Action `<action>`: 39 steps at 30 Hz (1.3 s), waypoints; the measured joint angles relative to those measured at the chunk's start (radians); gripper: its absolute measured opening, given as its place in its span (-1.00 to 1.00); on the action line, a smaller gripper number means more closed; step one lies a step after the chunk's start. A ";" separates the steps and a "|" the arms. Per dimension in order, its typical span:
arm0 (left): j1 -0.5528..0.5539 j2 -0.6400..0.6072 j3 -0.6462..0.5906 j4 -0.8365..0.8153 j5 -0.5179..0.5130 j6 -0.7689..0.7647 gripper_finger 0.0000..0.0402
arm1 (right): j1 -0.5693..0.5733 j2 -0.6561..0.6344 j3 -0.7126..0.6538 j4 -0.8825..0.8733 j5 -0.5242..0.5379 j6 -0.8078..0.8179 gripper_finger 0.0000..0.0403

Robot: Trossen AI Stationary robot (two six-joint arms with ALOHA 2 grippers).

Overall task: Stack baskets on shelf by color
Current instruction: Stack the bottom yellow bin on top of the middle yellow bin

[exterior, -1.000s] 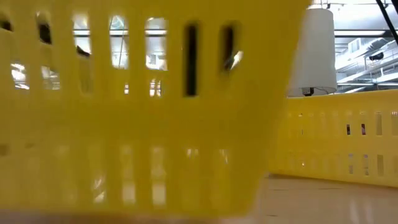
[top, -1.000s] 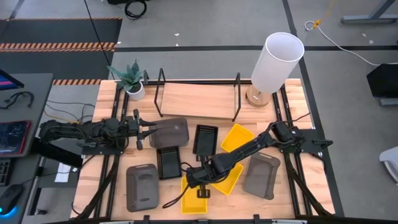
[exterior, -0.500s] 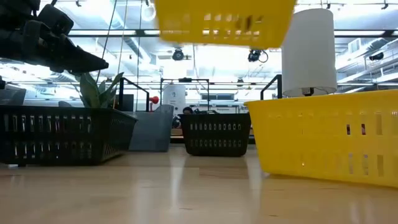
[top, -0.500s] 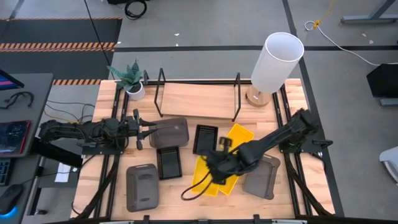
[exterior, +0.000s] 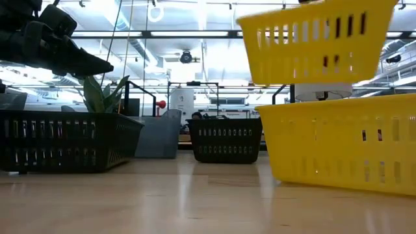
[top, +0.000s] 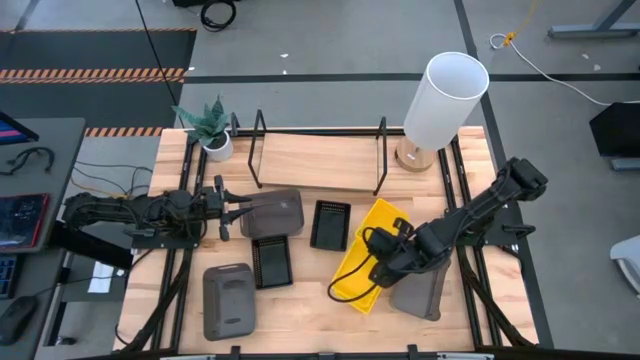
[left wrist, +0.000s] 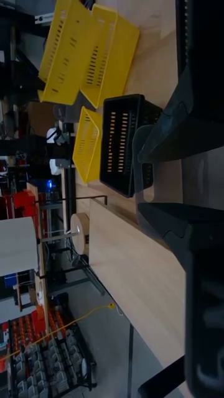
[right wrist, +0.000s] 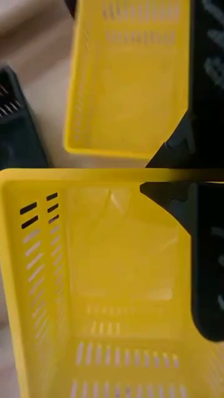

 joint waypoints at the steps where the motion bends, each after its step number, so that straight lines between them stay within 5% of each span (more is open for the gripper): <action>1: 0.000 0.000 0.000 0.000 0.000 0.000 -0.40 | 0.005 0.004 -0.006 0.003 -0.010 0.010 -0.98; 23: 0.000 0.000 0.000 -0.001 0.000 0.000 -0.40 | 0.030 0.077 -0.006 0.032 -0.081 0.050 -0.96; 39: 0.000 0.000 0.000 0.000 0.000 0.000 -0.40 | 0.028 0.077 -0.006 0.009 -0.110 0.039 -0.61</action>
